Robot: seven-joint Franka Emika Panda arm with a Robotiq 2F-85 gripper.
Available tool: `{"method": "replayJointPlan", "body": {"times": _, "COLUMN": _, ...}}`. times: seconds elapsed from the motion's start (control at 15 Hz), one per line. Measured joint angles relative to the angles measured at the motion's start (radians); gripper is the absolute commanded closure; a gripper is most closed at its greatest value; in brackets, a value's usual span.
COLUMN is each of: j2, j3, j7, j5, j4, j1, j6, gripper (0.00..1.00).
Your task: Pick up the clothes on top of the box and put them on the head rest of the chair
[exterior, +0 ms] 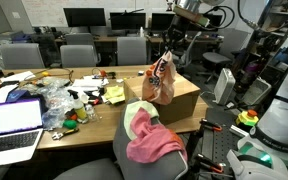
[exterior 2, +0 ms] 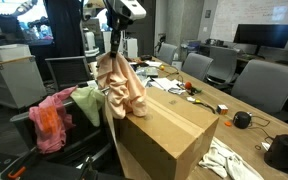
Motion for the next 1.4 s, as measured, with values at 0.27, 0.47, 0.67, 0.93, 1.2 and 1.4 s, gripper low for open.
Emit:
{"method": "replayJointPlan", "body": {"times": 0.27, "j2": -0.118, "j3": 0.007, "j7": -0.006, "j5": 0.0, "j4": -0.036, "j1": -0.008, "j6": 0.011, "gripper": 0.99}}
{"method": "replayJointPlan", "body": {"times": 0.47, "j2": -0.178, "j3": 0.014, "j7": -0.013, "j5": 0.0, "j4": -0.054, "j1": -0.008, "j6": 0.039, "gripper": 0.99}}
{"method": "replayJointPlan", "body": {"times": 0.67, "j2": -0.216, "j3": 0.018, "j7": -0.03, "j5": 0.006, "j4": -0.075, "j1": -0.008, "j6": 0.091, "gripper": 0.99}}
{"method": "replayJointPlan", "body": {"times": 0.93, "j2": -0.255, "j3": 0.02, "j7": -0.059, "j5": 0.037, "j4": -0.101, "j1": -0.007, "j6": 0.155, "gripper": 0.99}}
{"method": "replayJointPlan", "body": {"times": 1.2, "j2": -0.311, "j3": 0.037, "j7": -0.062, "j5": 0.037, "j4": -0.122, "j1": -0.007, "j6": 0.196, "gripper": 0.99}}
{"method": "replayJointPlan", "body": {"times": 1.4, "j2": -0.367, "j3": 0.057, "j7": -0.062, "j5": 0.037, "j4": -0.135, "j1": -0.007, "j6": 0.213, "gripper": 0.99}}
